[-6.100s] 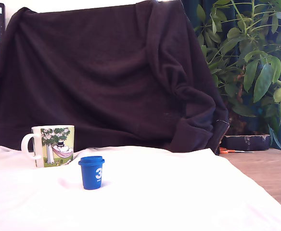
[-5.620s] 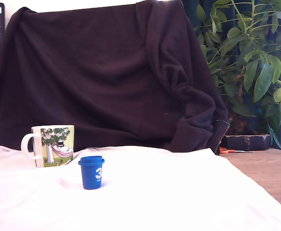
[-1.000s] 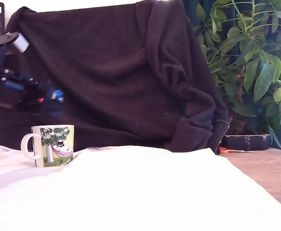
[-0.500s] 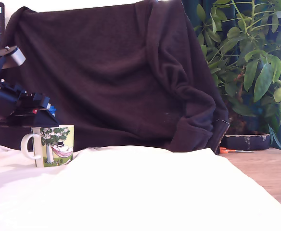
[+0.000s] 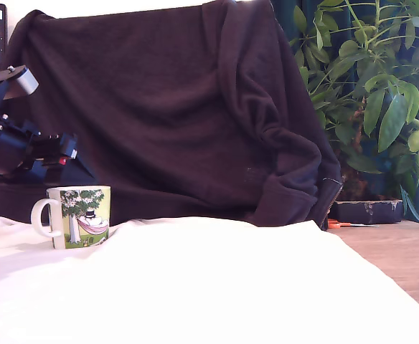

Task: Pick the blue coffee capsule and place it inside the green coffee cup

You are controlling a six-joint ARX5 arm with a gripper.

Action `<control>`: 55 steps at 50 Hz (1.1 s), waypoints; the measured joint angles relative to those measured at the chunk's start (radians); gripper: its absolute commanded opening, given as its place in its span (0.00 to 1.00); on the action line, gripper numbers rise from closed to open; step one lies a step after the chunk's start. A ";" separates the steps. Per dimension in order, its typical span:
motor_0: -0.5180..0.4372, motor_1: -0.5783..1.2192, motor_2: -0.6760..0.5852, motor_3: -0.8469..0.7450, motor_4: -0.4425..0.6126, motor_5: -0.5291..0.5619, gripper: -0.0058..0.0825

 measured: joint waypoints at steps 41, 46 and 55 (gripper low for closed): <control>0.146 -0.584 0.018 -0.502 -0.021 -0.069 0.04; 0.146 -0.638 0.018 -0.571 -0.022 -0.070 0.04; 0.146 -0.689 0.018 -0.652 -0.032 -0.070 0.04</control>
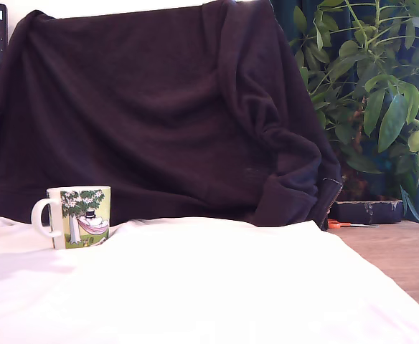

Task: Pick the blue coffee capsule and place it inside the green coffee cup

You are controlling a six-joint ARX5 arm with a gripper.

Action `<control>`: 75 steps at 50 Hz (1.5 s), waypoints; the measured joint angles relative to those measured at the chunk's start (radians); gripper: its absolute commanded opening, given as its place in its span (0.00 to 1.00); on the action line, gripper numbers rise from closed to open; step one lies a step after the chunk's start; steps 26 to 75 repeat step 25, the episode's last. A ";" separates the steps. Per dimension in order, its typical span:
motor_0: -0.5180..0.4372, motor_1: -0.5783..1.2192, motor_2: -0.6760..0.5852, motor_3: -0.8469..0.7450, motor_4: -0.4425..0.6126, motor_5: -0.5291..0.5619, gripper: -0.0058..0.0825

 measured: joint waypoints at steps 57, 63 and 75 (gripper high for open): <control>0.000 -0.032 0.000 -0.018 0.000 0.000 0.04; 0.000 -0.032 0.000 -0.018 0.000 0.000 0.04; 0.000 -0.032 0.000 -0.018 0.000 0.000 0.04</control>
